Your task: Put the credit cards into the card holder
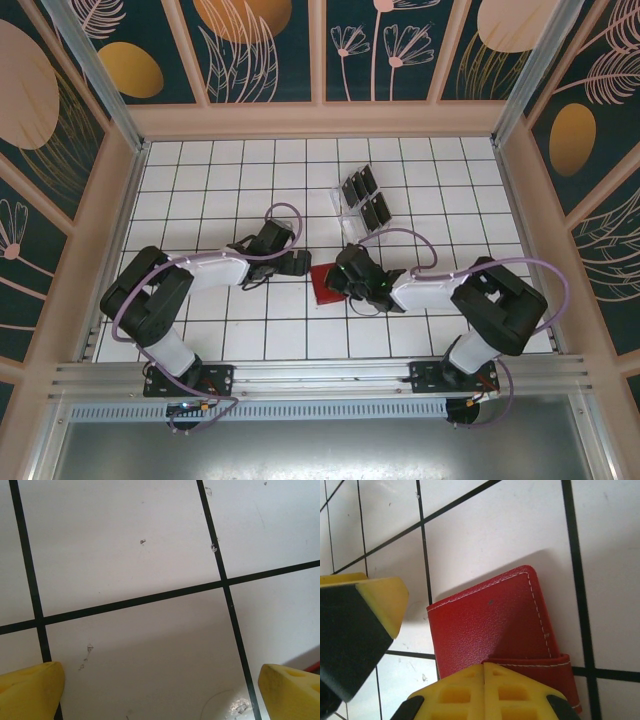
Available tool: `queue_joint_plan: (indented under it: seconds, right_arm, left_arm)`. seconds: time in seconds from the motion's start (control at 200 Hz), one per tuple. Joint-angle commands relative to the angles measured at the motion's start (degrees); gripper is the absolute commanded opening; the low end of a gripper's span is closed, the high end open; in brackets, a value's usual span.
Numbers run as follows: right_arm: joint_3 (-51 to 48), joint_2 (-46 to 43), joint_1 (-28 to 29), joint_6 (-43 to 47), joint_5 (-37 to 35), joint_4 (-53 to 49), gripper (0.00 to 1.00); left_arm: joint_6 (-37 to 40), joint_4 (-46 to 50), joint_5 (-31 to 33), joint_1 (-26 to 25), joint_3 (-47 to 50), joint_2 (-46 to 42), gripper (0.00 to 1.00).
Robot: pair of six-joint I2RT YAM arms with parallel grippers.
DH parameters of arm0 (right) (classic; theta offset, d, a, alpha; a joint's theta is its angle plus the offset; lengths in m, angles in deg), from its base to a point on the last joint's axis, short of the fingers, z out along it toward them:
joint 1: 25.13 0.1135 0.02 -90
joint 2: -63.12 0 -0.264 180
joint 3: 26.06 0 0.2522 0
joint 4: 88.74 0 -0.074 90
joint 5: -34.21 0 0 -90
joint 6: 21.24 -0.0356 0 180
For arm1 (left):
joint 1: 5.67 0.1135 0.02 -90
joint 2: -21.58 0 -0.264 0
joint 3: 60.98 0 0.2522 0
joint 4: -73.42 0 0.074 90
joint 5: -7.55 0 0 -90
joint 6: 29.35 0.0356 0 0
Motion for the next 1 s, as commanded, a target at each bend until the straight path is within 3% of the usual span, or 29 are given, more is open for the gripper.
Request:
queue_joint_plan:
  seconds: [0.0, 0.135, 0.52, 0.996]
  right_arm:
    - [-0.97, -0.37, -0.78, 2.69, -0.09, -10.79, 0.0]
    - [-0.47, -1.94, -1.12, 3.83, 0.33, -9.01, 0.0]
    - [-1.38, -11.22, -3.2, 4.07, 2.2, -3.86, 0.0]
    - [-2.76, -7.26, -3.84, 4.56, 5.27, -1.71, 0.0]
  left_arm:
    - [-2.18, 0.09, -6.29, -1.77, 1.89, 2.69, 0.99]
    - [-2.29, -0.88, -6.98, -2.12, 2.71, 4.76, 0.98]
    - [-3.89, -0.43, -7.43, -4.18, 3.06, -0.96, 0.98]
    - [-5.3, -2.4, -7.77, -6.08, 3.86, 1.32, 0.98]
